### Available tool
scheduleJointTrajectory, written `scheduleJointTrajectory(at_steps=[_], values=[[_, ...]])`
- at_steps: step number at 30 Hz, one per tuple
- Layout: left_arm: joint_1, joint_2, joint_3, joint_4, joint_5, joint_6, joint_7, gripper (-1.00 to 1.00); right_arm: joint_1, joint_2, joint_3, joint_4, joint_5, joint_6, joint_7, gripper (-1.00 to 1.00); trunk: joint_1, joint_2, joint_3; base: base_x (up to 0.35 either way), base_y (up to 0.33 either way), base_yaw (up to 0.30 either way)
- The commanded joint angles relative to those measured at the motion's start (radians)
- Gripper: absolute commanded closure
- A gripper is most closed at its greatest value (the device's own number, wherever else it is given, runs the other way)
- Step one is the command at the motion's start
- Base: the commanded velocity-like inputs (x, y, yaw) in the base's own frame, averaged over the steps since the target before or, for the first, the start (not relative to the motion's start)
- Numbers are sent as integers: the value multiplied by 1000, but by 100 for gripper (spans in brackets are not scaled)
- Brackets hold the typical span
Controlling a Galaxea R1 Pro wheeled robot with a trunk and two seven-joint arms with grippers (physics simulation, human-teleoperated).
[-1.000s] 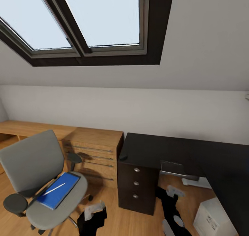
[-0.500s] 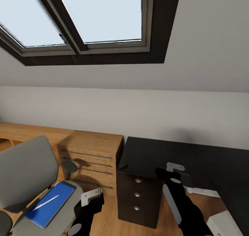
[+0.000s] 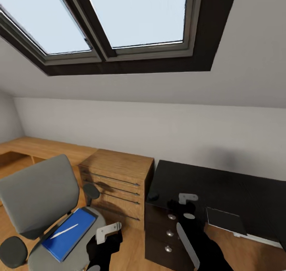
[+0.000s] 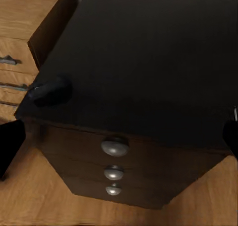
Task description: In the bedroom, organize the workspace by keeping the computer under the desk, ensuring the monitor is on the desk, placing the keyboard on the desk next to the monitor, placing the mouse on the desk next to the keyboard, moving the folder from the swivel chair onto the desk next to the mouse, stacking the notebook on top of the folder with the pen on top of the notebook, and positioning the swivel chair next to the desk.
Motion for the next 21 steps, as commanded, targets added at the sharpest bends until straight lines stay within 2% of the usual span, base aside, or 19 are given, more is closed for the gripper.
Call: scheduleJointTrajectory(at_steps=[1,6,11,16,17,21], values=[[-2,1,-8,-1,2,6,10,-100,-1,0,23,5,-9,-4,-9,-100,1,-1,-2,208,0,273],[-2,1,-13,-1,2,5,13,-100,-1,-1,41,15,-10,-11,-6,-100,1,-1,-4,292,0,205],[-2,1,-13,-1,2,5,13,-100,-1,-2,42,33,-11,-12,-3,-100,1,-1,-4,313,0,39],[-2,1,-13,-2,2,5,11,-100,-1,-2,50,47,-9,-12,-2,-100,1,-1,-4,112,0,2],[-2,1,-13,-9,2,5,13,-100,-1,-2,98,47,-10,-12,0,-100,1,-1,-4,14,0,0],[-2,1,-13,-38,2,5,13,-100,-1,-3,135,47,-12,-13,0,-100,1,-1,-4,7,0,0]])
